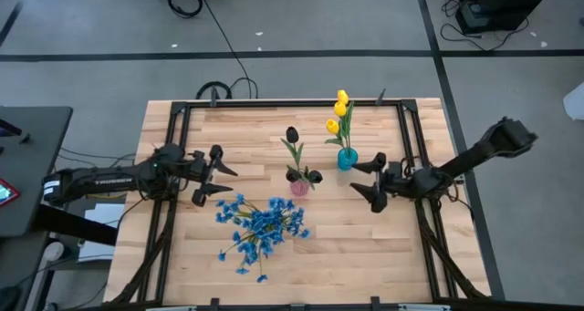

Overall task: Sort flowers into vase by color
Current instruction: Return to Home Position

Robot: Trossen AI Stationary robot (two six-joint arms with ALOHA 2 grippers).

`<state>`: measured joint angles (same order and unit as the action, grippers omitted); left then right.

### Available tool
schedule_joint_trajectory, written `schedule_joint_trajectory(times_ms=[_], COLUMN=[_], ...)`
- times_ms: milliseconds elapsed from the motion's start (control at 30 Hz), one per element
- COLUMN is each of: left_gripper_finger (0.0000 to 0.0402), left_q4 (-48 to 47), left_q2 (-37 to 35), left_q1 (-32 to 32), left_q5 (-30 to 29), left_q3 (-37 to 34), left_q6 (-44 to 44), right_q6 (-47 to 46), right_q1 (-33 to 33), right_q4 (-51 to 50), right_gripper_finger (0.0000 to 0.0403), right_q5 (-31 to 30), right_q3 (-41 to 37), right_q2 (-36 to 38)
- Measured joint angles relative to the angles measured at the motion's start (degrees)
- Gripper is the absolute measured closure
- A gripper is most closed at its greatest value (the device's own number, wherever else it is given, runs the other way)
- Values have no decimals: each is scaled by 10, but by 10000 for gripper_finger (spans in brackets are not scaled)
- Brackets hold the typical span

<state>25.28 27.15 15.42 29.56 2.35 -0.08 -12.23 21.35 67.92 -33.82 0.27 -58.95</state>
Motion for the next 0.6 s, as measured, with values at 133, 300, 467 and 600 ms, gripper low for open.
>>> schedule_joint_trajectory(times_ms=[133, 300, 467, 600], left_gripper_finger=[178, 179, 179, 179], left_q4=[-19, -61, -148, -188], left_q2=[-29, -86, -156, -204], left_q1=[0, 0, 0, 0], left_q5=[-2, -20, -47, -49], left_q3=[0, 0, 0, 0], left_q6=[2, 16, 28, 27], right_q6=[40, 72, 45, 3], right_q1=[4, 4, 5, 3], right_q4=[-35, -98, -240, -407], right_gripper_finger=[59, 59, 59, 59], right_q5=[-10, -22, -31, -35], right_q3=[0, 0, 5, 42], right_q2=[68, 166, 268, 336])
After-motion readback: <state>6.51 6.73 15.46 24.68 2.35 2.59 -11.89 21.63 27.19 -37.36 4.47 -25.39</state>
